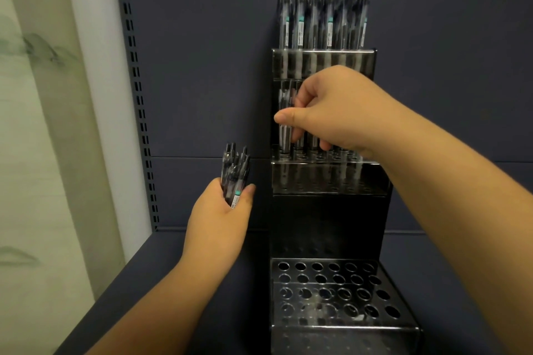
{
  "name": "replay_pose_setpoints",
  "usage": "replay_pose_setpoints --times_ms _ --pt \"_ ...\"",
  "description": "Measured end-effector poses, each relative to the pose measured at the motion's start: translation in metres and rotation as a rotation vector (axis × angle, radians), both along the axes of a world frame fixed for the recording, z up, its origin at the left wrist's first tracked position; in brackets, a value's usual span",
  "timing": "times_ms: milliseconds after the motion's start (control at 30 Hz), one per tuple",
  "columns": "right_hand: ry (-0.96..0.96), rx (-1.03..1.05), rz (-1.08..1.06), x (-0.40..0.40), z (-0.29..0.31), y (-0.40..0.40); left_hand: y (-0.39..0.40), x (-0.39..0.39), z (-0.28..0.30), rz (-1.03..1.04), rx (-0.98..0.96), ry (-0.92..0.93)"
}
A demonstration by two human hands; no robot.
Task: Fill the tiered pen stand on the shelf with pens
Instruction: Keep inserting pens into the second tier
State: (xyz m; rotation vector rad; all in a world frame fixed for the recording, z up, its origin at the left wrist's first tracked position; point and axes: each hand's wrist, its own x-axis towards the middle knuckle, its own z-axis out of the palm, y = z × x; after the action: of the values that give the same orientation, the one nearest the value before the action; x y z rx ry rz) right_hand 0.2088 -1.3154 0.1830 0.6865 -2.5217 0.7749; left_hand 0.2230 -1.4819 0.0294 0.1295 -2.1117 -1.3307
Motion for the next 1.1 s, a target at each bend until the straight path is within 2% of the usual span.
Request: replay_pose_setpoints --times_ms 200,333,600,700,800,933,1100 --pt "0.098 0.032 -0.031 -0.003 -0.006 0.000 -0.001 0.000 0.000 0.000 -0.001 -0.001" --pt "0.073 0.111 -0.059 -0.002 -0.001 0.000 0.000 0.000 0.000 0.000 -0.009 0.000" --pt "0.041 0.118 -0.083 0.007 -0.005 0.005 0.002 0.004 0.003 -0.007 -0.004 0.004" --pt "0.150 0.113 -0.128 0.018 -0.012 0.008 0.003 0.005 0.005 -0.002 0.004 0.009" --pt "0.194 0.078 -0.068 0.037 -0.021 0.006 0.003 0.008 0.008 0.001 0.012 0.026" --pt "0.286 0.143 -0.013 0.043 -0.045 -0.010 0.005 0.013 0.015 -0.015 0.064 0.080" --pt "0.487 0.034 0.035 0.036 -0.062 -0.026 0.013 0.021 0.019 -0.056 0.146 0.163"
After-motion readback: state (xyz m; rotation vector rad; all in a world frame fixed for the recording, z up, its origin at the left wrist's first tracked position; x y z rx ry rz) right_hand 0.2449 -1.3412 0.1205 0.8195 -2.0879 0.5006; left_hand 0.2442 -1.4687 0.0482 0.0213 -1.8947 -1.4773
